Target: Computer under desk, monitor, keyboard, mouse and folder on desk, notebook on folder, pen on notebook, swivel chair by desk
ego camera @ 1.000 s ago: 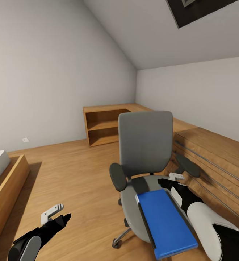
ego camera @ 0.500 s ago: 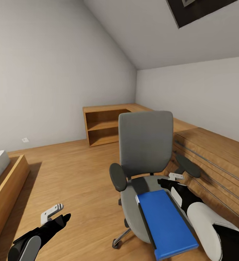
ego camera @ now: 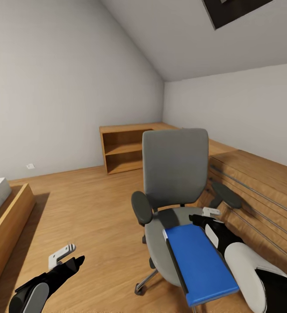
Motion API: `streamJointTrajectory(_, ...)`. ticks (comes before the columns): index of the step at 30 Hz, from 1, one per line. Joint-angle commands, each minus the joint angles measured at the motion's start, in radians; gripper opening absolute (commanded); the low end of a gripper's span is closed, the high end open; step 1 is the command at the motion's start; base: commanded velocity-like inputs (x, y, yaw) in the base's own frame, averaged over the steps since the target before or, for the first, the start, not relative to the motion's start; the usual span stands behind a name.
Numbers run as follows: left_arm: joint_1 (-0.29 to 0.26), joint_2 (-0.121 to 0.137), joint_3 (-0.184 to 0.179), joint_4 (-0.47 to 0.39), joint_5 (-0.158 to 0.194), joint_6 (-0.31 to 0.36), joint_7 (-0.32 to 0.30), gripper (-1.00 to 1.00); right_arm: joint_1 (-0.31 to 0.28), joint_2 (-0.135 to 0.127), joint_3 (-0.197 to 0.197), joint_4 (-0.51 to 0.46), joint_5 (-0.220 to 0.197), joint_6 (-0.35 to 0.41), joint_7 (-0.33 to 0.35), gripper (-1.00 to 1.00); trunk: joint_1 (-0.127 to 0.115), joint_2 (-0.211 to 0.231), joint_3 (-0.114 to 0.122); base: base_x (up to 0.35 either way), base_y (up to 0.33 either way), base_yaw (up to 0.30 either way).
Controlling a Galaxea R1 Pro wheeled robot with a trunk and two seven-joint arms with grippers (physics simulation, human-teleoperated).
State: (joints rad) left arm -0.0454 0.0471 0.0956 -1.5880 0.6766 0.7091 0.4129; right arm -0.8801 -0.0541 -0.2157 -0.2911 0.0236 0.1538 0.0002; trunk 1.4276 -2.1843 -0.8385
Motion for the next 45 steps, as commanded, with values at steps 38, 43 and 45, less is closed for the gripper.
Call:
streamJointTrajectory(38, -0.001, 0.002, -0.004, 0.0, 0.009, 0.003, 0.004, 1.0, 0.0, 0.0, -0.004, -0.002, 0.004, 0.006, -0.002, 1.0, 0.034, -0.064, -0.029, -0.02, 0.0, 0.0)
streamJointTrajectory(43, -0.001, 0.002, -0.004, 0.0, 0.009, 0.003, 0.004, 1.0, 0.0, 0.0, -0.004, -0.002, 0.004, 0.006, -0.002, 1.0, 0.034, -0.064, -0.029, -0.001, 0.0, 0.0)
streamJointTrajectory(45, -0.001, 0.002, -0.004, 0.0, 0.009, 0.003, 0.004, 1.0, 0.0, 0.0, -0.004, -0.002, 0.004, 0.006, -0.002, 1.0, 0.034, -0.064, -0.029, 0.0, 0.0, 0.0)
